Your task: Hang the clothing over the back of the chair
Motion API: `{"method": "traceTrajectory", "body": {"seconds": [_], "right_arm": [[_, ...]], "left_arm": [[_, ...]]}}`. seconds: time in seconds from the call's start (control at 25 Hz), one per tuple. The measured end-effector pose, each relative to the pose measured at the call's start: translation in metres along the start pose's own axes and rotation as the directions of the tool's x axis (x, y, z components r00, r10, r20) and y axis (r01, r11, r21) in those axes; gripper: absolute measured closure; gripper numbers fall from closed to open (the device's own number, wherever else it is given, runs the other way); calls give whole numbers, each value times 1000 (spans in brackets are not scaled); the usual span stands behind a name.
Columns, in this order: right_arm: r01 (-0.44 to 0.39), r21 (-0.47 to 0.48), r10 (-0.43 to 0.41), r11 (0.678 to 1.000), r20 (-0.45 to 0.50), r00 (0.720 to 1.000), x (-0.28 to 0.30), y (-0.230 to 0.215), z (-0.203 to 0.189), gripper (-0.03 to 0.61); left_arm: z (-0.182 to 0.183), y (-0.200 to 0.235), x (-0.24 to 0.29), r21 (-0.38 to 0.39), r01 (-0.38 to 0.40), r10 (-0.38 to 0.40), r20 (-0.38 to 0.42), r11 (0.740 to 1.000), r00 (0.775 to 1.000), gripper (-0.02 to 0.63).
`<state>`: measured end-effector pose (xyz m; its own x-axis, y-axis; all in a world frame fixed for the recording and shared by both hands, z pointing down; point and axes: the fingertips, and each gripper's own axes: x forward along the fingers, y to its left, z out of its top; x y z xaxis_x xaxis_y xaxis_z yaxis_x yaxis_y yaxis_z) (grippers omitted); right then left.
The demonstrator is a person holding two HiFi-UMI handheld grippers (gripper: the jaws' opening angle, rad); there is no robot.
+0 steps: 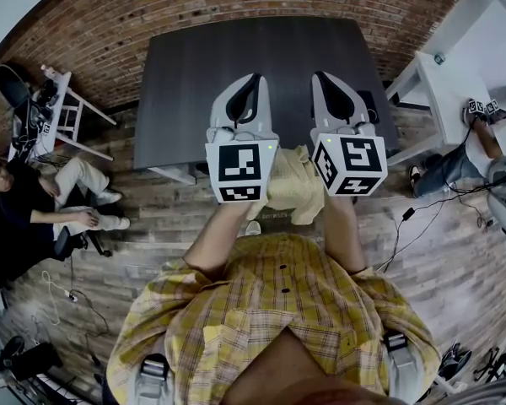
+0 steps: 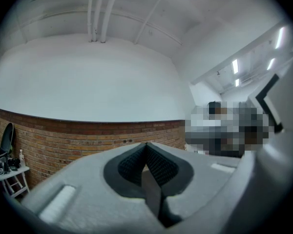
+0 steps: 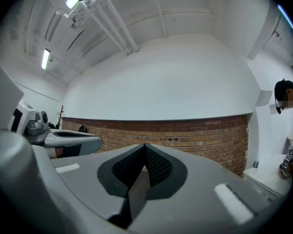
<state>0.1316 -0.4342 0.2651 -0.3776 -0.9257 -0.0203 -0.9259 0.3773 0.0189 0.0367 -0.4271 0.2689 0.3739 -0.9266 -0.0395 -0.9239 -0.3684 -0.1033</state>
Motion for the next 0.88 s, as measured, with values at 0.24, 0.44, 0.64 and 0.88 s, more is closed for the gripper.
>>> {"method": "traceTrajectory", "body": {"seconds": [0.24, 0.44, 0.64, 0.88], "right_arm": [[-6, -4, 6, 1000, 10, 1000, -15, 9, 4, 572], [-2, -7, 2, 1000, 15, 1000, -31, 18, 8, 572], [-1, -6, 1, 1000, 17, 1000, -45, 23, 10, 572], [-4, -2, 4, 1000, 21, 1000, -66, 30, 10, 572]], "left_arm": [[4, -6, -16, 2, 2, -2, 6, 1000, 1000, 611], [8, -9, -32, 4, -1, 1, 6, 1000, 1000, 612], [11, -16, -44, 4, 3, -3, 6, 1000, 1000, 612], [12, -31, -63, 2, 11, -11, 5, 1000, 1000, 612]]}}
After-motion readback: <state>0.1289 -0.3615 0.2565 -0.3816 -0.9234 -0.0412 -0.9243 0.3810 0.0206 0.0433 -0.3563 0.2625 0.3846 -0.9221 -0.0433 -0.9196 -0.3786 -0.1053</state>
